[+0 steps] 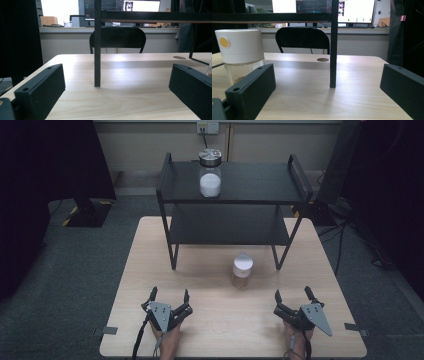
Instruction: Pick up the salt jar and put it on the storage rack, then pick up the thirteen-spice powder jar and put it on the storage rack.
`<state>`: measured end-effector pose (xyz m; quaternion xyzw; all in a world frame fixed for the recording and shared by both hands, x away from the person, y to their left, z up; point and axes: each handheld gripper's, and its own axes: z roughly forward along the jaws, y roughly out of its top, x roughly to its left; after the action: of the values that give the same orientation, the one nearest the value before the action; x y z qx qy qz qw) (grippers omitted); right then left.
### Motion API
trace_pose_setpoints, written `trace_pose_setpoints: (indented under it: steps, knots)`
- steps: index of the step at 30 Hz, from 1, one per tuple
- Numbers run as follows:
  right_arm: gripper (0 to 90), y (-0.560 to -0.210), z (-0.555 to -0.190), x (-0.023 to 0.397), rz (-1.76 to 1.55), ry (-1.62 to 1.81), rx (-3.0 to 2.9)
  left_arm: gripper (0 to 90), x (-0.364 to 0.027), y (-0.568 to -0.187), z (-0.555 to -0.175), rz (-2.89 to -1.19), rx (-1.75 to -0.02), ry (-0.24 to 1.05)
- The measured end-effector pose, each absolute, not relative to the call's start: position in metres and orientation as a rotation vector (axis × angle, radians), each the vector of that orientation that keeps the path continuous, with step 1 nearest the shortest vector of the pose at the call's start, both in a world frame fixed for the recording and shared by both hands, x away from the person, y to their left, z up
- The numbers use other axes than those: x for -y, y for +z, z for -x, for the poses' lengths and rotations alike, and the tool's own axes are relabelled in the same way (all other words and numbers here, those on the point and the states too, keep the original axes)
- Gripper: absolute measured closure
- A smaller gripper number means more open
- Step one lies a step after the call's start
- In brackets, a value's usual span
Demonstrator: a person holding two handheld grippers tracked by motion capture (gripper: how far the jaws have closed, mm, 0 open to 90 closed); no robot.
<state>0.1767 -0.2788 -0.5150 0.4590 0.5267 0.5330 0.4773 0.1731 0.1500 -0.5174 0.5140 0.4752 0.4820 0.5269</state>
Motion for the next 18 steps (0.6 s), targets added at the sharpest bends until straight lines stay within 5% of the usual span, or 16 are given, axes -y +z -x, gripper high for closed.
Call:
trace_pose_setpoints:
  steps: [18]
  knots:
    - [0.0, -0.515, -0.176, 0.276, -1.13, 1.29, -1.274, 0.0, -0.1542, -0.5175, -0.1737, -1.239, -1.117, 1.131]
